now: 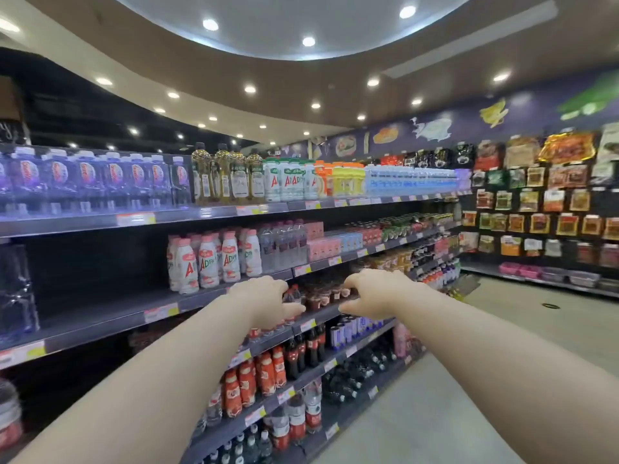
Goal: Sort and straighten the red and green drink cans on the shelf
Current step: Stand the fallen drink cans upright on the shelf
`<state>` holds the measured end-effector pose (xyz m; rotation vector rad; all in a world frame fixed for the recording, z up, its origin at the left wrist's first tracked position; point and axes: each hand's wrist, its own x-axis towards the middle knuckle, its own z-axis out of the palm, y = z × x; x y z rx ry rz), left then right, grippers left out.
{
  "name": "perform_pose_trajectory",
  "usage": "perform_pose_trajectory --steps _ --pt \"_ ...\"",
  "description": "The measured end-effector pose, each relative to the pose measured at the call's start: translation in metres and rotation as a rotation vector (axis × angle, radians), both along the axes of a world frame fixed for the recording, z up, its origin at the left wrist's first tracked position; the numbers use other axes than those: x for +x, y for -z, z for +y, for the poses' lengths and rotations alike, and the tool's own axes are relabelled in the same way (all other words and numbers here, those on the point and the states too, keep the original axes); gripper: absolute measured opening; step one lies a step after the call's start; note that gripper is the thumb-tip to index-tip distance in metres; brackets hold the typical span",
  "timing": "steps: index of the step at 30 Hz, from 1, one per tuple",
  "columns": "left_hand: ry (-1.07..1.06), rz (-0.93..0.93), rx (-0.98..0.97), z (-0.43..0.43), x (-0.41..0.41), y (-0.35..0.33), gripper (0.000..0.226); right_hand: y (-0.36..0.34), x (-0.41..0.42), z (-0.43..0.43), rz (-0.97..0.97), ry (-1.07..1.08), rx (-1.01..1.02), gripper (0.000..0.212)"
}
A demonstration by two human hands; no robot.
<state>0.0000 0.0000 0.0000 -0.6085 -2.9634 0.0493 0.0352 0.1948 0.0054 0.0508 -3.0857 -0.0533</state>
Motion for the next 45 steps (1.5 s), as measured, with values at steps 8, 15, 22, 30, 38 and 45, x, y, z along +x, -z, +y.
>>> perform_pose_trajectory --steps 8,15,22,30,38,45 --pt "0.028 -0.025 0.009 0.144 -0.035 0.01 0.069 0.004 -0.014 0.144 0.001 0.074 0.061 0.061" --pt "0.123 -0.058 -0.003 0.243 -0.077 0.019 0.07 0.02 -0.045 0.238 -0.005 0.146 0.042 0.063" --pt "0.211 -0.056 -0.02 0.324 -0.147 0.023 0.071 0.025 -0.1 0.311 0.011 0.228 0.036 0.066" --pt "0.275 -0.055 -0.029 0.405 -0.264 0.028 0.07 0.023 -0.191 0.388 0.042 0.315 0.032 0.067" --pt "0.325 -0.047 -0.043 0.507 -0.349 0.051 0.069 0.046 -0.267 0.479 -0.004 0.375 0.002 0.062" --pt "0.269 -0.046 -0.046 0.612 -0.417 0.07 0.064 0.06 -0.34 0.586 -0.039 0.334 -0.004 0.055"
